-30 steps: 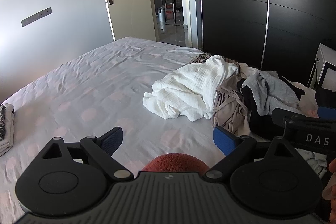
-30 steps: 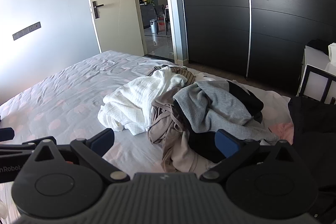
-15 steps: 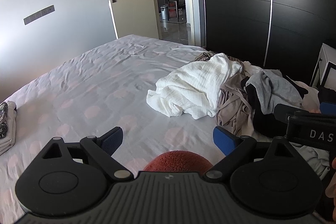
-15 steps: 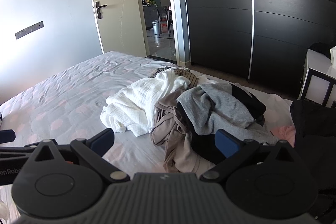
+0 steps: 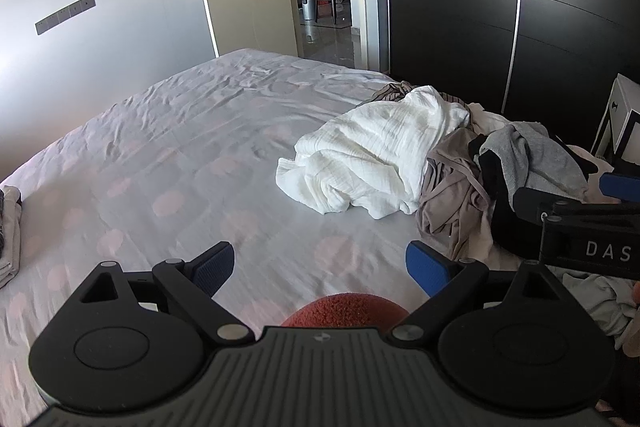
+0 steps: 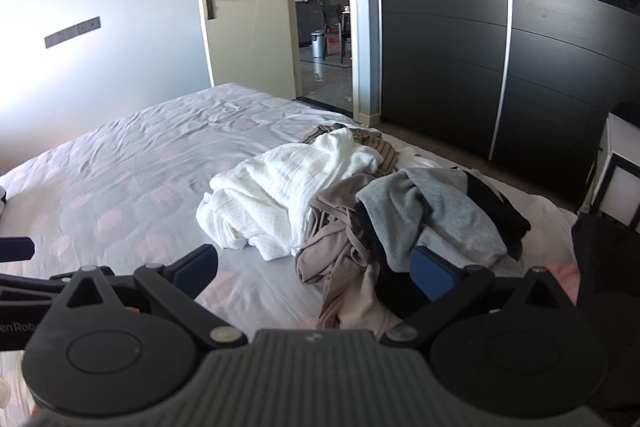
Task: Fold clothes
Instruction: 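Move both tools toward the heap of clothes on the bed, then grasp the white crinkled cotton garment with the right tool and pull it out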
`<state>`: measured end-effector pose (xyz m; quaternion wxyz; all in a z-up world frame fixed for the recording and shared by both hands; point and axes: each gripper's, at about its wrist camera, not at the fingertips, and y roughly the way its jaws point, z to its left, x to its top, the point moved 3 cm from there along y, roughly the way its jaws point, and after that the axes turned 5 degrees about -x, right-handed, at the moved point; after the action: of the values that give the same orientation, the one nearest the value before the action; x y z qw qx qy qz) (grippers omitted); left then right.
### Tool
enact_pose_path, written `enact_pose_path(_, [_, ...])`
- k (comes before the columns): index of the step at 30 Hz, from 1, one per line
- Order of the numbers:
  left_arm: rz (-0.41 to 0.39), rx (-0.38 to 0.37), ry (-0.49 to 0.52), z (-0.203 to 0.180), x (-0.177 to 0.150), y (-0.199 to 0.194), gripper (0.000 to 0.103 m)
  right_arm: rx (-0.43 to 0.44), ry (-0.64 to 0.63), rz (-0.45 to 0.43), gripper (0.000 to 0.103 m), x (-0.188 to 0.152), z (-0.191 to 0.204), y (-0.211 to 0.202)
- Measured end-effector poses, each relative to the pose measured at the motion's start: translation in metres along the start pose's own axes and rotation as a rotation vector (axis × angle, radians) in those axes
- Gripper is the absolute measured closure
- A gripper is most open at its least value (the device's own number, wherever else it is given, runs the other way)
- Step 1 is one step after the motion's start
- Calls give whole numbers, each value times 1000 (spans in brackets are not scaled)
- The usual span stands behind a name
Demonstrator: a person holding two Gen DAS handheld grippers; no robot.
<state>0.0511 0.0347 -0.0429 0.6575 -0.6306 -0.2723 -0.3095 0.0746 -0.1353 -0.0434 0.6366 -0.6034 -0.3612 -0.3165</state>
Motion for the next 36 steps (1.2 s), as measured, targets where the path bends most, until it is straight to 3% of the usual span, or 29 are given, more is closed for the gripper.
enact_pose_path(12, [72,45,-57,47,21,44,0,61,-23,83,2,46,-3,100])
enact_pose_path(23, [130,155,-168,122,29,78,0,-11,-36,183,15,100,-7,253])
enact_pose_path(29, [163,237,-273,161,9,84,0,-51,-78,232,34,106,-4,307])
enact_pose_path(32, [174,254,-321,175,-4,82,0,-72,-112,247,56,105,-1,321])
enact_pose_path(34, [186,265,-348,184,-14,80,0,-89,-129,234,79,110,2,320])
enact_pose_path(36, [197,277,-374,194,-24,75,0,-91,-139,214,87,117,7,313])
